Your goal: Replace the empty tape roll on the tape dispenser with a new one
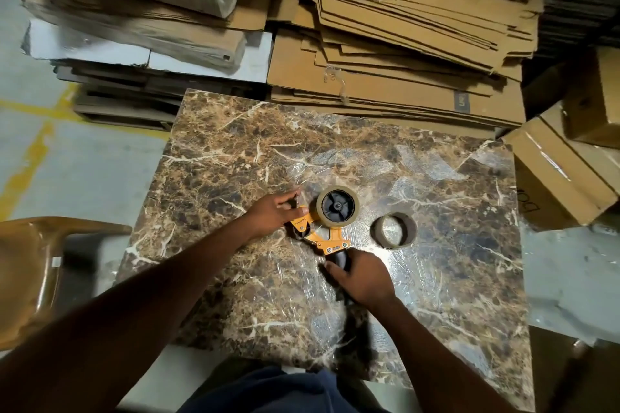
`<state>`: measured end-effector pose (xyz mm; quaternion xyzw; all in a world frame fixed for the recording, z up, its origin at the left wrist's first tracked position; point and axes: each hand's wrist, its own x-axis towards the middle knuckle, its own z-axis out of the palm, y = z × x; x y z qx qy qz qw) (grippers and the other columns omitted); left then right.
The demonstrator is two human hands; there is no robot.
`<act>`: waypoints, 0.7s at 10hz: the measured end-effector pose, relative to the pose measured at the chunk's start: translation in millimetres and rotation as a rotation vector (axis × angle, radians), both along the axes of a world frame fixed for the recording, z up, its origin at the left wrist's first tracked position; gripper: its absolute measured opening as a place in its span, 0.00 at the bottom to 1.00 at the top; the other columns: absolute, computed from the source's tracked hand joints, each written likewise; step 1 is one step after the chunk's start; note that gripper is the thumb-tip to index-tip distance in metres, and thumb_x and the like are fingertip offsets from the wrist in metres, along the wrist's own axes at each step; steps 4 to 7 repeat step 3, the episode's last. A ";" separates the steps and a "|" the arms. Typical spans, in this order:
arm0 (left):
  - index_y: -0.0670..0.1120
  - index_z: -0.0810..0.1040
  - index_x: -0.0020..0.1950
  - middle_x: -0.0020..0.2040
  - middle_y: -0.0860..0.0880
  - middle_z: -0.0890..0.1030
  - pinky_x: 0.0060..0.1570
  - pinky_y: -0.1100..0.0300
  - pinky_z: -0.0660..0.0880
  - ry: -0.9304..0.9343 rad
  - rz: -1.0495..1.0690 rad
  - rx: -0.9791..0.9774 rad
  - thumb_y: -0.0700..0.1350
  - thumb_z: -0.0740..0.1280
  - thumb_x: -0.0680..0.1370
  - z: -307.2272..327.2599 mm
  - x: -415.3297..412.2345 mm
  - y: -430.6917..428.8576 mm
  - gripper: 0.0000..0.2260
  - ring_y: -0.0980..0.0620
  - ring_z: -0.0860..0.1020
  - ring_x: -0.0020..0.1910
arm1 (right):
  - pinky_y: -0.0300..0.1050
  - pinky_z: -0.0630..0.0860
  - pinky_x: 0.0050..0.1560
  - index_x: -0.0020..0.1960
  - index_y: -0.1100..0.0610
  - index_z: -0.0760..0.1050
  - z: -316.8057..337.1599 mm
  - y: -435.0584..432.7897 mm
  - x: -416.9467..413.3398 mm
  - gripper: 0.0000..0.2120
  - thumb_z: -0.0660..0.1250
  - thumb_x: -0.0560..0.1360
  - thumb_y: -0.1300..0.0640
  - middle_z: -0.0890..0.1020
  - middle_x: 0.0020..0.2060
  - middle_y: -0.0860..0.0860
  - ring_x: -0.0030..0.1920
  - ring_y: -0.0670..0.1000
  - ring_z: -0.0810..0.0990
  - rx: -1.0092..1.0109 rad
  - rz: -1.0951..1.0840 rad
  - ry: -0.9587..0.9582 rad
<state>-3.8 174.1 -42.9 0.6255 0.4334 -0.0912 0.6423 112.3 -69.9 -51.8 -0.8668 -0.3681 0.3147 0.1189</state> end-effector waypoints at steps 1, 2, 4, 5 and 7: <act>0.59 0.72 0.77 0.77 0.49 0.74 0.71 0.48 0.72 -0.019 0.008 0.192 0.58 0.75 0.77 6.1 0.6 0.8 0.30 0.48 0.75 0.72 | 0.47 0.77 0.39 0.46 0.50 0.75 8.0 -1.0 -3.7 0.32 0.59 0.71 0.20 0.82 0.39 0.49 0.39 0.54 0.82 0.023 -0.008 -0.129; 0.58 0.70 0.79 0.79 0.52 0.71 0.74 0.48 0.70 -0.091 -0.125 0.486 0.59 0.71 0.80 20.7 -2.6 0.4 0.28 0.49 0.72 0.75 | 0.48 0.73 0.38 0.45 0.52 0.72 14.1 1.3 -0.7 0.29 0.63 0.72 0.24 0.78 0.39 0.50 0.40 0.54 0.77 0.177 -0.055 -0.228; 0.59 0.63 0.82 0.82 0.52 0.65 0.79 0.46 0.59 -0.083 -0.377 0.805 0.61 0.64 0.83 40.8 -4.0 -4.8 0.28 0.49 0.64 0.80 | 0.52 0.74 0.47 0.52 0.54 0.74 21.4 8.8 6.7 0.28 0.70 0.71 0.30 0.76 0.47 0.51 0.48 0.55 0.75 0.328 -0.046 -0.271; 0.59 0.63 0.82 0.82 0.52 0.65 0.79 0.46 0.59 -0.083 -0.377 0.805 0.61 0.64 0.83 40.8 -4.0 -4.8 0.28 0.49 0.64 0.80 | 0.52 0.74 0.47 0.52 0.54 0.74 21.4 8.8 6.7 0.28 0.70 0.71 0.30 0.76 0.47 0.51 0.48 0.55 0.75 0.328 -0.046 -0.271; 0.59 0.63 0.82 0.82 0.52 0.65 0.79 0.46 0.59 -0.083 -0.377 0.805 0.61 0.64 0.83 40.8 -4.0 -4.8 0.28 0.49 0.64 0.80 | 0.52 0.74 0.47 0.52 0.54 0.74 21.4 8.8 6.7 0.28 0.70 0.71 0.30 0.76 0.47 0.51 0.48 0.55 0.75 0.328 -0.046 -0.271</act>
